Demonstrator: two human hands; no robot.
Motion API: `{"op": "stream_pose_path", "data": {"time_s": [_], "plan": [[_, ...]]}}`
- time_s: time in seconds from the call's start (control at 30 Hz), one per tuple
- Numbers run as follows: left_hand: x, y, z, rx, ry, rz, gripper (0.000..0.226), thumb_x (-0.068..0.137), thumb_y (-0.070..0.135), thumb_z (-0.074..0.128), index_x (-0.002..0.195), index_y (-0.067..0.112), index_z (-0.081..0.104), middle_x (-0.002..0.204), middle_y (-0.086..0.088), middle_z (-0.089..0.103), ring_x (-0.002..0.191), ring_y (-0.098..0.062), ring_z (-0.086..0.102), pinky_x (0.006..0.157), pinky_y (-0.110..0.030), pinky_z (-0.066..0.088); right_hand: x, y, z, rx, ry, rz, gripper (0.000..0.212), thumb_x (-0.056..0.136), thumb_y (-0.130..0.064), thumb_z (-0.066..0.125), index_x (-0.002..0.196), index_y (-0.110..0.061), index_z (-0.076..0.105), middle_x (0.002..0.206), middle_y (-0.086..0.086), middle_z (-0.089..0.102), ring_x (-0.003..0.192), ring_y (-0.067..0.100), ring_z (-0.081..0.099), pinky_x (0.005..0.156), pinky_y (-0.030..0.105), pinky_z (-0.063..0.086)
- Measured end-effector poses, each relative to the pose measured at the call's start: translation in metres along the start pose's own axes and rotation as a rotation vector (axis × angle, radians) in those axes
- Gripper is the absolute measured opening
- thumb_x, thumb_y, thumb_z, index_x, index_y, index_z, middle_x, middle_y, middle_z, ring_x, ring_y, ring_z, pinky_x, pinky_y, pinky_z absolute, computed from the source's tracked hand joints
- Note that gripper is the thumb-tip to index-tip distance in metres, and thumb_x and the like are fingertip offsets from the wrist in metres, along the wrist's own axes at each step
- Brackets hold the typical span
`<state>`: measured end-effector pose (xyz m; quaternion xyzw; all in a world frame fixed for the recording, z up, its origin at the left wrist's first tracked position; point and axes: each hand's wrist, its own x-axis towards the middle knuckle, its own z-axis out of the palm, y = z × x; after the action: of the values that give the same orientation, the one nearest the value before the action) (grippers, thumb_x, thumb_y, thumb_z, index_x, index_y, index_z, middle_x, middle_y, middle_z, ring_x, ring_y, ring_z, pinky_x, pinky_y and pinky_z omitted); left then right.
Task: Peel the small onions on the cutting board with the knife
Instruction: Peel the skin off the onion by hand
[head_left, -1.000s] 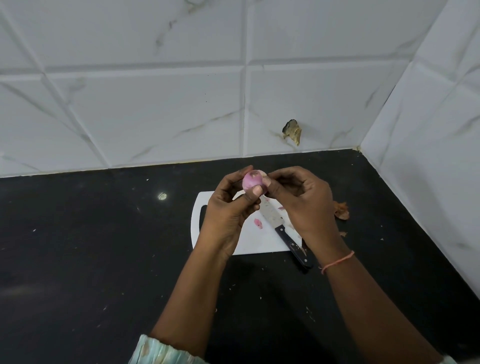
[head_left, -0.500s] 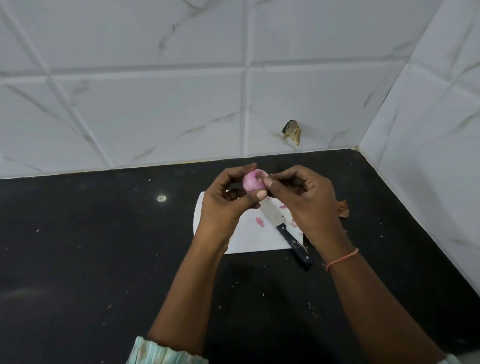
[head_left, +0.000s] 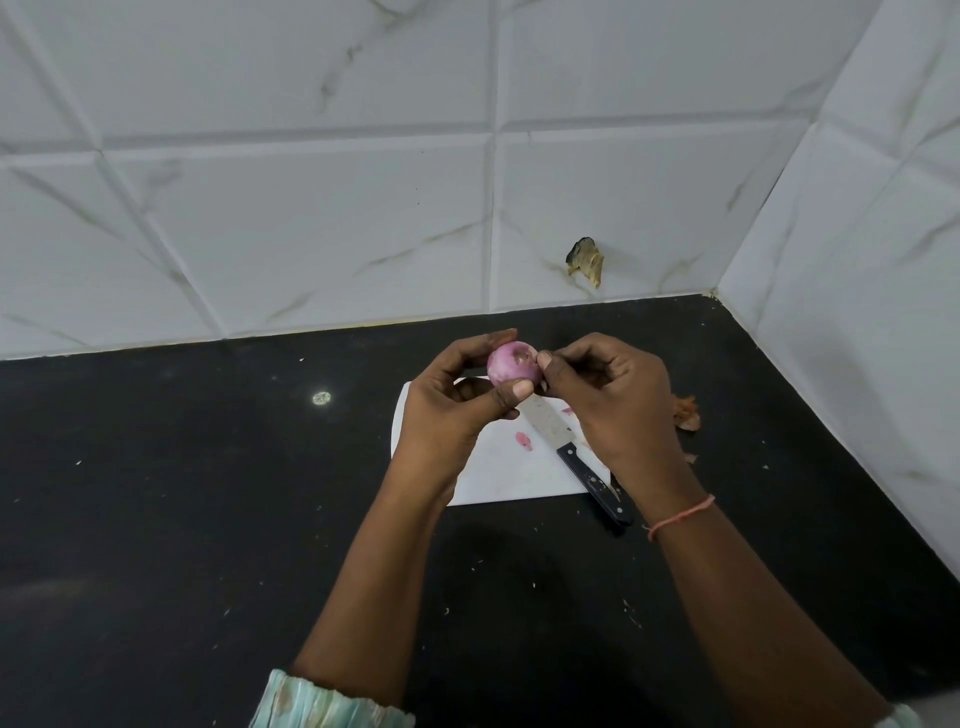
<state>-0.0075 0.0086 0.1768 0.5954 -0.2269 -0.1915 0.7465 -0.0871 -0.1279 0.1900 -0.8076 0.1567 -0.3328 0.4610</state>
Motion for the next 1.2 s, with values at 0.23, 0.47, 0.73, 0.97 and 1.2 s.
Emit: {"op": "stream_pose_path", "data": {"time_s": [0.23, 0.47, 0.73, 0.97, 1.2], "plan": [[0.0033, -0.0018, -0.0003, -0.044, -0.023, -0.027, 0.045, 0.078, 0.002, 0.078, 0.12, 0.013, 0.067, 0.114, -0.008, 0.071, 0.092, -0.018, 0.069, 0.073, -0.025, 0.057, 0.0003, -0.0007, 0.0018, 0.108, 0.062, 0.057, 0.008, 0.087, -0.01, 0.07, 0.092, -0.016, 0.068, 0.085, -0.009, 0.07, 0.078, 0.003, 0.068, 0.067, 0.013, 0.053], [0.0066, -0.0063, -0.0007, -0.032, 0.014, -0.007, 0.042, 0.076, -0.002, 0.08, 0.113, 0.011, 0.066, 0.114, -0.011, 0.07, 0.091, -0.027, 0.068, 0.072, -0.03, 0.059, -0.0021, 0.002, 0.0032, 0.105, -0.054, 0.028, 0.015, 0.085, -0.015, 0.073, 0.1, -0.014, 0.073, 0.092, -0.008, 0.073, 0.088, 0.005, 0.07, 0.078, 0.017, 0.056], [0.0082, -0.0055, -0.005, 0.147, 0.043, 0.056, 0.045, 0.071, 0.01, 0.087, 0.111, 0.018, 0.068, 0.108, 0.002, 0.071, 0.09, -0.025, 0.069, 0.076, -0.043, 0.062, -0.0008, 0.0039, 0.0026, -0.042, -0.047, -0.051, 0.012, 0.088, -0.016, 0.069, 0.099, -0.012, 0.072, 0.092, -0.002, 0.073, 0.087, 0.008, 0.069, 0.081, 0.033, 0.06], [0.0059, -0.0013, -0.0044, 0.119, 0.066, 0.024, 0.044, 0.071, 0.008, 0.087, 0.109, 0.02, 0.069, 0.109, 0.0, 0.072, 0.093, -0.027, 0.069, 0.076, -0.044, 0.062, -0.0005, 0.0047, 0.0022, -0.086, -0.04, -0.119, 0.015, 0.09, -0.013, 0.068, 0.103, -0.01, 0.072, 0.095, 0.0, 0.074, 0.089, 0.009, 0.069, 0.082, 0.032, 0.059], [0.005, -0.0025, -0.0009, 0.117, 0.081, 0.008, 0.043, 0.071, 0.006, 0.086, 0.108, 0.021, 0.069, 0.107, 0.003, 0.072, 0.092, -0.026, 0.069, 0.071, -0.033, 0.062, 0.0016, 0.0042, 0.0025, -0.12, -0.054, -0.124, 0.012, 0.089, -0.012, 0.069, 0.1, -0.011, 0.073, 0.092, -0.001, 0.074, 0.085, 0.007, 0.069, 0.081, 0.023, 0.057]]}}
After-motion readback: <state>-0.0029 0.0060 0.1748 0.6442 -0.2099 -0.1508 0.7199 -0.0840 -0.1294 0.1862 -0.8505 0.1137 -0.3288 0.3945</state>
